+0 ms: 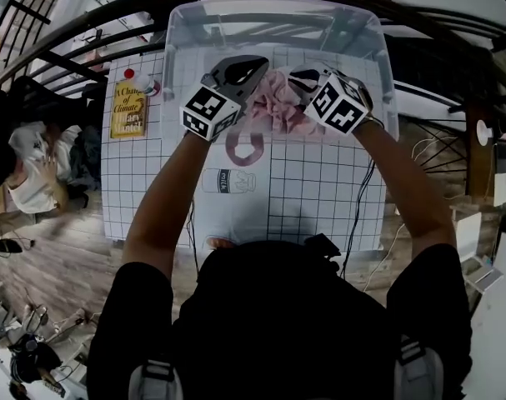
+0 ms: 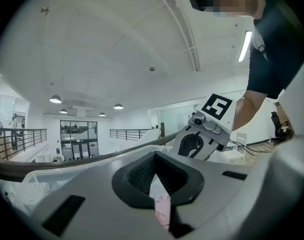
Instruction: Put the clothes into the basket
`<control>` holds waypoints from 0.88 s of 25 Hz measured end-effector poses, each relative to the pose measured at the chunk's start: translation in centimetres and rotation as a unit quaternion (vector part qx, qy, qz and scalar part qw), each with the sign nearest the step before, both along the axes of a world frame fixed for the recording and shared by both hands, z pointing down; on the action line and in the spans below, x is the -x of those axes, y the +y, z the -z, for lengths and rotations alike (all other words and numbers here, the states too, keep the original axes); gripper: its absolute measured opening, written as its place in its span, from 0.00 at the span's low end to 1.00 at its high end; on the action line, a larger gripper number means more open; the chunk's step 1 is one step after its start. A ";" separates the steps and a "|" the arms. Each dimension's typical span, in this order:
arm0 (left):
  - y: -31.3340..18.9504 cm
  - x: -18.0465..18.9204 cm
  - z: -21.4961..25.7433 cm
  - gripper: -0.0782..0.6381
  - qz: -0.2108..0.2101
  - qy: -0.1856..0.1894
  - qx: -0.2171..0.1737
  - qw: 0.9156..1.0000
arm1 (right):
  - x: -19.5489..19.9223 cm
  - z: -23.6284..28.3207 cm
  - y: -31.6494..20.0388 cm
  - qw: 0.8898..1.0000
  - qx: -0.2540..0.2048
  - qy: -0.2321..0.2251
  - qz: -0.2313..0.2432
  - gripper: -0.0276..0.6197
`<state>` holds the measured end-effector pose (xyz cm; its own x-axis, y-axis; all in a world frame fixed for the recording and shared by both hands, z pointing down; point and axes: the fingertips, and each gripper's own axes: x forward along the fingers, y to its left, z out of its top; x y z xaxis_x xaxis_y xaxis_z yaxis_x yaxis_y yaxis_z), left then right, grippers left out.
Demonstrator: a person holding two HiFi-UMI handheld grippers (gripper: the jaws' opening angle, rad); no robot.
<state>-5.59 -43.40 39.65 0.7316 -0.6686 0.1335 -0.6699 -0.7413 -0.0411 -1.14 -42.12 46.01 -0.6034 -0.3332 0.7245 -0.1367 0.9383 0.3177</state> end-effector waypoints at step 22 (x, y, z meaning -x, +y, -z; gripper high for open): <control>15.2 -0.1 5.8 0.11 0.027 0.077 0.014 0.997 | -1.3 13.3 13.4 0.915 0.009 -0.383 -0.123 0.07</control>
